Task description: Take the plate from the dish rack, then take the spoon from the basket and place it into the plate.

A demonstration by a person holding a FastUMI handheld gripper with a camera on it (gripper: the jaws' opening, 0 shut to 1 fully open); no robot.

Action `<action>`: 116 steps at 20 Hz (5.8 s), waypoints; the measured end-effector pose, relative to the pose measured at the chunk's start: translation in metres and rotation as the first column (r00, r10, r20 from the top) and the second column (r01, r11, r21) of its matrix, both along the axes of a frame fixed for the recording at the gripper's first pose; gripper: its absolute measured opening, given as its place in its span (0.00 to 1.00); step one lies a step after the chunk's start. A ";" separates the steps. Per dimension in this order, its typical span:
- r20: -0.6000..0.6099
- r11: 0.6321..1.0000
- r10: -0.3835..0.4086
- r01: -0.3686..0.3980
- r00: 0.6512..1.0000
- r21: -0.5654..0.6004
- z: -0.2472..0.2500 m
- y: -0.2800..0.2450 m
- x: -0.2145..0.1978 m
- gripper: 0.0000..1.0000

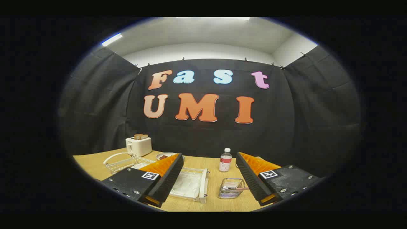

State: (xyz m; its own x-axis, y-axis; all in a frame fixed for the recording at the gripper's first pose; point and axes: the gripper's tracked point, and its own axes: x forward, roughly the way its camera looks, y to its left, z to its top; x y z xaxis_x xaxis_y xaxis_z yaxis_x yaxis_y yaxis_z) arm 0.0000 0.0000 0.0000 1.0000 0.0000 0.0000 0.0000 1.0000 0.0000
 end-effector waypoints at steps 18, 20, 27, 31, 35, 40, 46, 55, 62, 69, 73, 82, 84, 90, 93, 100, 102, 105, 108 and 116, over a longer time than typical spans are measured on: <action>-0.034 0.999 0.015 -0.013 0.999 0.045 -0.012 0.002 0.007 0.99; -0.037 0.999 0.018 -0.016 0.999 0.047 -0.013 0.004 0.007 0.99; -0.042 0.998 0.024 -0.022 0.999 0.050 -0.015 0.007 0.010 0.99; -0.086 0.997 0.049 -0.044 0.995 0.058 -0.022 0.019 0.019 0.99; -0.166 0.989 0.124 -0.109 0.978 0.100 -0.028 0.046 0.034 0.99; -0.343 0.976 0.200 -0.158 0.918 0.147 -0.057 0.080 0.063 0.99; -0.534 0.976 0.211 -0.151 0.819 0.155 -0.096 0.102 0.085 0.98; -0.759 0.986 0.123 -0.168 0.639 0.018 -0.154 0.118 0.109 0.86; -0.859 0.972 0.050 -0.223 0.510 -0.075 -0.171 0.126 0.109 0.55; -0.876 0.995 0.047 -0.097 0.480 0.000 -0.161 0.116 0.118 0.43; -0.822 0.999 -0.017 0.050 0.569 0.014 -0.142 0.082 0.140 0.30; -0.759 0.978 0.130 0.044 0.638 0.205 -0.083 0.085 0.118 0.27; -0.735 0.971 0.162 0.026 0.659 0.237 -0.072 0.082 0.105 0.27; -0.661 0.934 0.278 -0.037 0.697 0.354 -0.045 0.081 0.045 0.27; -0.635 0.924 0.306 -0.060 0.709 0.378 -0.040 0.074 0.014 0.27; -0.609 0.887 0.376 -0.083 0.698 0.454 -0.054 0.075 -0.046 0.27; -0.615 0.880 0.389 -0.080 0.686 0.469 -0.065 0.078 -0.059 0.27; -0.618 0.863 0.419 -0.080 0.665 0.498 -0.082 0.084 -0.076 0.27; -0.626 0.848 0.443 -0.074 0.641 0.525 -0.102 0.088 -0.090 0.27; -0.658 0.810 0.487 -0.016 0.574 0.586 -0.167 0.096 -0.109 0.27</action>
State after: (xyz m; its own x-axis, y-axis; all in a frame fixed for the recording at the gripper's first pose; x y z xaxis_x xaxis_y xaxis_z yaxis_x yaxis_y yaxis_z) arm -0.1088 0.0960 -0.1665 0.5739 0.4871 -0.6583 -0.0160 0.8104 0.5857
